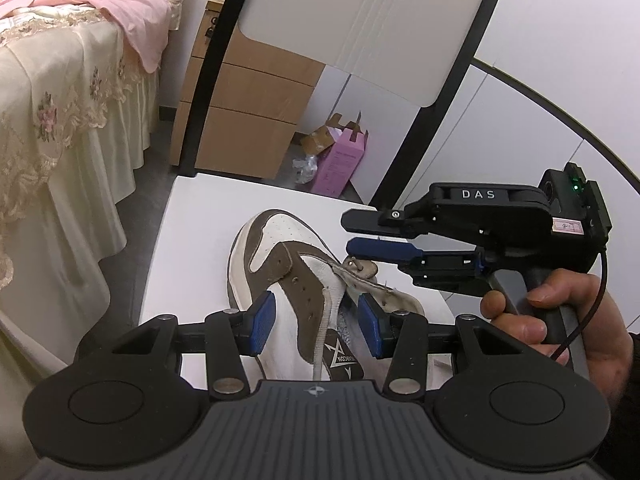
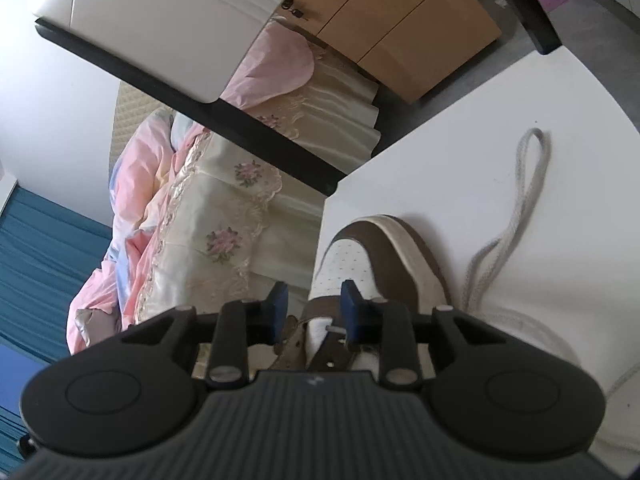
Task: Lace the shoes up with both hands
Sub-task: 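Open the left tool and grasp the sneaker's side beside the tongue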
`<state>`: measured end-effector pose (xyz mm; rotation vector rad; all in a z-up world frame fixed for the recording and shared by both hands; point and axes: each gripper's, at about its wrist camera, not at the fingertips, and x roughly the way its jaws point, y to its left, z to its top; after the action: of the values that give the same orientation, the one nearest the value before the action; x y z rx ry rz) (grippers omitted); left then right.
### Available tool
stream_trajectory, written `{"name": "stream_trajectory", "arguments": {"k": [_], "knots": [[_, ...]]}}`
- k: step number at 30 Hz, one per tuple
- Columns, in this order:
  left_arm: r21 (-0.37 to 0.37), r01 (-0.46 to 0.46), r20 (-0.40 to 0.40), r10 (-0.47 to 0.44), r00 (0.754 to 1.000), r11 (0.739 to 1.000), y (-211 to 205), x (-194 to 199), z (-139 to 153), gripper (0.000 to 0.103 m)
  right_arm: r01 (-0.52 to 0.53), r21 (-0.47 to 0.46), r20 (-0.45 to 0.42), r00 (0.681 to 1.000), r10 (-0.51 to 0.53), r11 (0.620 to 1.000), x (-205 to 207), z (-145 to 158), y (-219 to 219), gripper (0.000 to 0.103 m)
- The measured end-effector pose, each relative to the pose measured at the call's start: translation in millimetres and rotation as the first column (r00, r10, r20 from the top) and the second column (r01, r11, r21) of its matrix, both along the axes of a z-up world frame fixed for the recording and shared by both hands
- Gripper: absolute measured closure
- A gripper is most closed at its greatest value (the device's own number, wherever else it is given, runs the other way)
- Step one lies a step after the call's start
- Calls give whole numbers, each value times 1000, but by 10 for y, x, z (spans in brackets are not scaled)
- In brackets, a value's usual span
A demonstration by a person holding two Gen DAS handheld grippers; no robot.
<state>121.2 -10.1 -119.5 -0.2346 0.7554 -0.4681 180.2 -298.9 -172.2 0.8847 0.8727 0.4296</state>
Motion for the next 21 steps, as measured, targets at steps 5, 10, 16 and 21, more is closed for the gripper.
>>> {"name": "stream_trajectory", "arguments": {"k": [5, 10, 16, 21], "knots": [[56, -1, 18, 0, 1000, 998, -78, 10, -60, 54, -7, -1, 23, 1000, 7, 1000, -39, -66, -21, 84], [118, 7, 31, -11, 999, 993, -155, 43, -127, 54, -68, -83, 72, 995, 74, 994, -56, -46, 83, 89], [152, 10, -3, -10, 1000, 988, -196, 111, -229, 61, -105, -157, 123, 984, 125, 982, -92, 8, 134, 88], [163, 12, 5, -13, 1000, 987, -215, 112, -237, 61, -142, -276, 181, 963, 197, 951, -148, 76, 220, 88]]}}
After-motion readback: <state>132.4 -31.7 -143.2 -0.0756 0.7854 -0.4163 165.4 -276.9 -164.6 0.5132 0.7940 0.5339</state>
